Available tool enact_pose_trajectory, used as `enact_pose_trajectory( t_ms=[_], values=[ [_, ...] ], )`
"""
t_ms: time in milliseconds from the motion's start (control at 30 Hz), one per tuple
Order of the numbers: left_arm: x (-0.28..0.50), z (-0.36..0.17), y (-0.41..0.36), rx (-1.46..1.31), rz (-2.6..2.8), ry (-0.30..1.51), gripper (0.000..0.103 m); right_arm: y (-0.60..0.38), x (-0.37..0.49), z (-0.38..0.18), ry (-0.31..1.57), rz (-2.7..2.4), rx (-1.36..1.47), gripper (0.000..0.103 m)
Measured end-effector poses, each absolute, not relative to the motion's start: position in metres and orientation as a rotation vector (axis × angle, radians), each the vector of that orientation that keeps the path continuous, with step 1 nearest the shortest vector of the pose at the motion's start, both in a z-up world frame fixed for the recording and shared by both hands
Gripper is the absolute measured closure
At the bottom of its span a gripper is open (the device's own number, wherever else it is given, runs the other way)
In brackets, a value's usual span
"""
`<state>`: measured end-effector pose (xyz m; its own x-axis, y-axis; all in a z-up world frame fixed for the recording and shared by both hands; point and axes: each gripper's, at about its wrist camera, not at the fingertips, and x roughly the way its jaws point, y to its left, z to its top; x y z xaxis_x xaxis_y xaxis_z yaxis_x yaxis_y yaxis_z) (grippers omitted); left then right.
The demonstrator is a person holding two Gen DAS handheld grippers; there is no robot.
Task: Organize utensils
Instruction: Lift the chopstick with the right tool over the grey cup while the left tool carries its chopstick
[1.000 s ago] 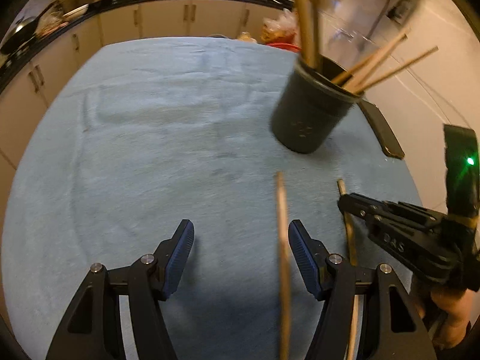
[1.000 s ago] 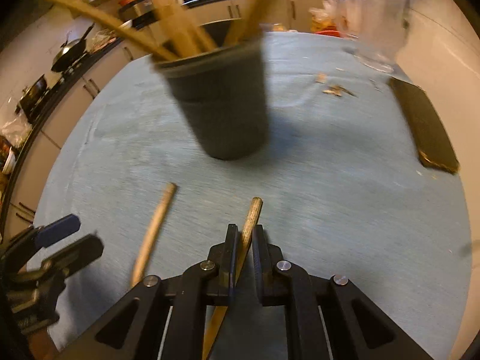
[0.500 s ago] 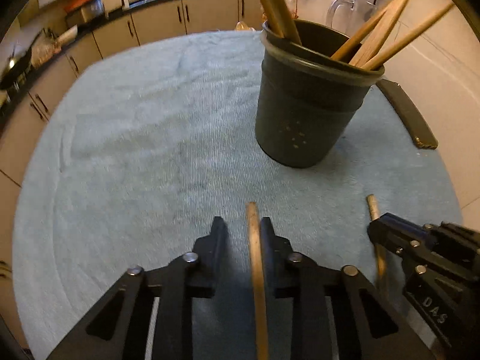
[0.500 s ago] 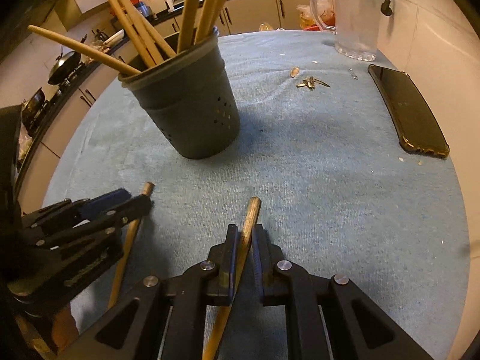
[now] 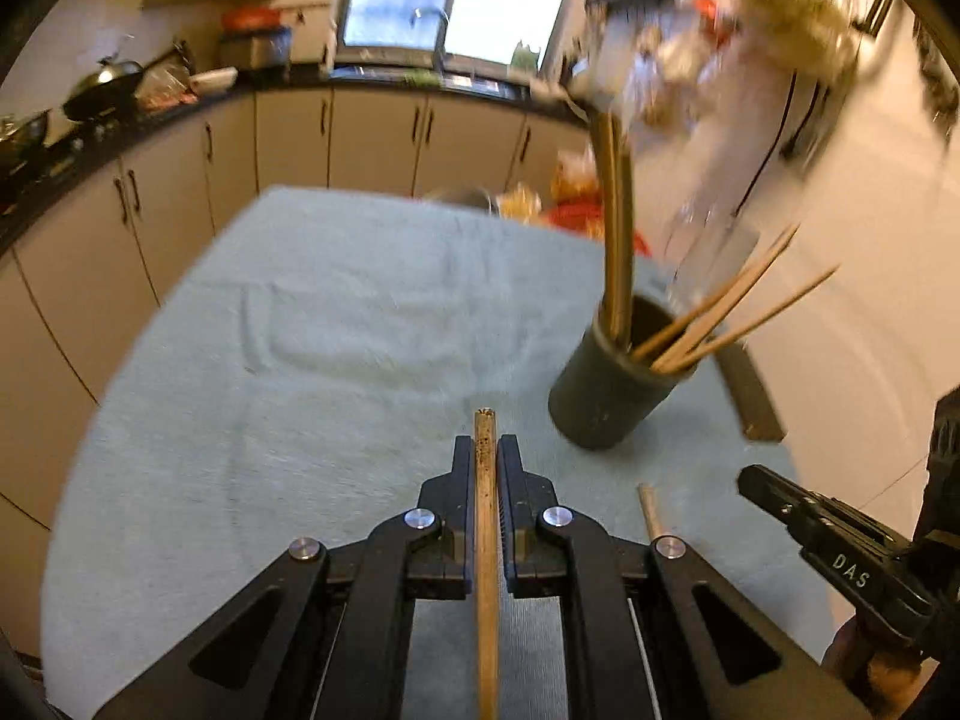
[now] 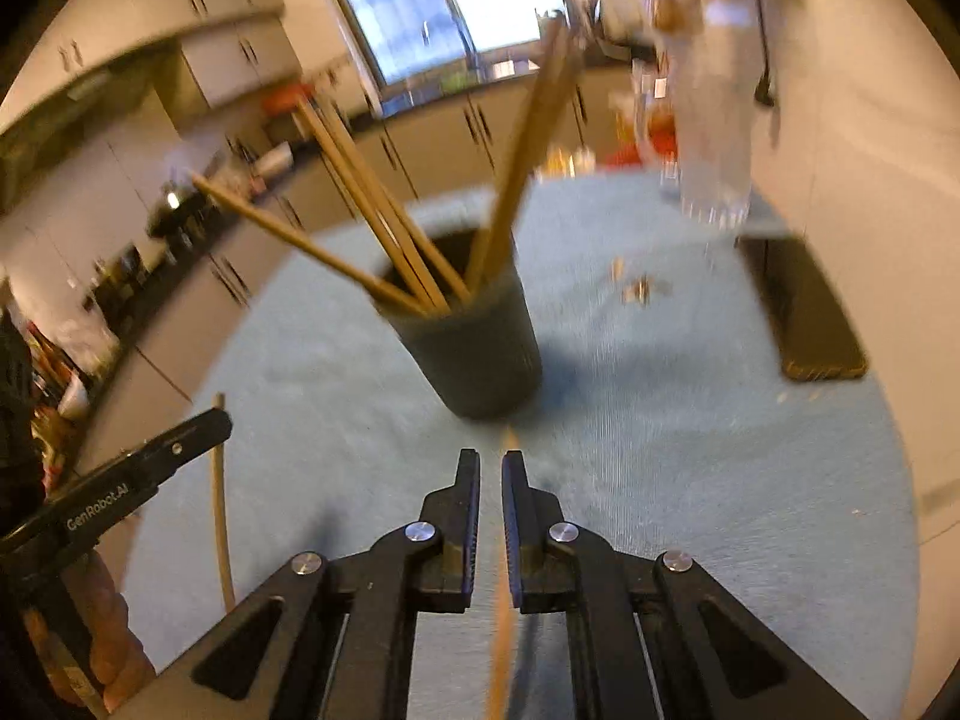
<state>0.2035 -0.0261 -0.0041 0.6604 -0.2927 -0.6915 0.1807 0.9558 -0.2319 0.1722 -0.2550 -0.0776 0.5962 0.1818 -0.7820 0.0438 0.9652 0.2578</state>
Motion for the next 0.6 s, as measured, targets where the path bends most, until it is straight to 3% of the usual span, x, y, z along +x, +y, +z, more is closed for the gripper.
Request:
enact_pose_trajectory(
  t_ms=[100, 200, 300, 333, 367, 600],
  values=[
    [0.181, 0.013, -0.014, -0.172, -0.269, 0.763, 0.096, -0.248, 0.153, -0.047, 0.851, 0.075, 0.246, 0.095],
    [0.171, 0.022, -0.007, -0.172, -0.248, 0.742, 0.096, -0.237, 0.149, -0.044, 0.892, 0.083, 0.189, 0.095],
    [0.166, 0.026, 0.002, -0.182, -0.248, 0.726, 0.096, -0.240, 0.161, -0.069, 0.974, 0.109, 0.212, 0.090],
    [0.165, 0.026, 0.004, -0.187, -0.246, 0.720, 0.096, -0.242, 0.166, -0.081, 1.015, 0.112, 0.227, 0.082],
    [0.161, 0.028, 0.007, -0.188, -0.243, 0.713, 0.096, -0.243, 0.169, -0.090, 1.042, 0.108, 0.238, 0.080],
    [0.153, 0.031, 0.007, -0.174, -0.235, 0.696, 0.095, -0.251, 0.203, -0.136, 1.201, 0.081, 0.238, 0.079]
  ],
)
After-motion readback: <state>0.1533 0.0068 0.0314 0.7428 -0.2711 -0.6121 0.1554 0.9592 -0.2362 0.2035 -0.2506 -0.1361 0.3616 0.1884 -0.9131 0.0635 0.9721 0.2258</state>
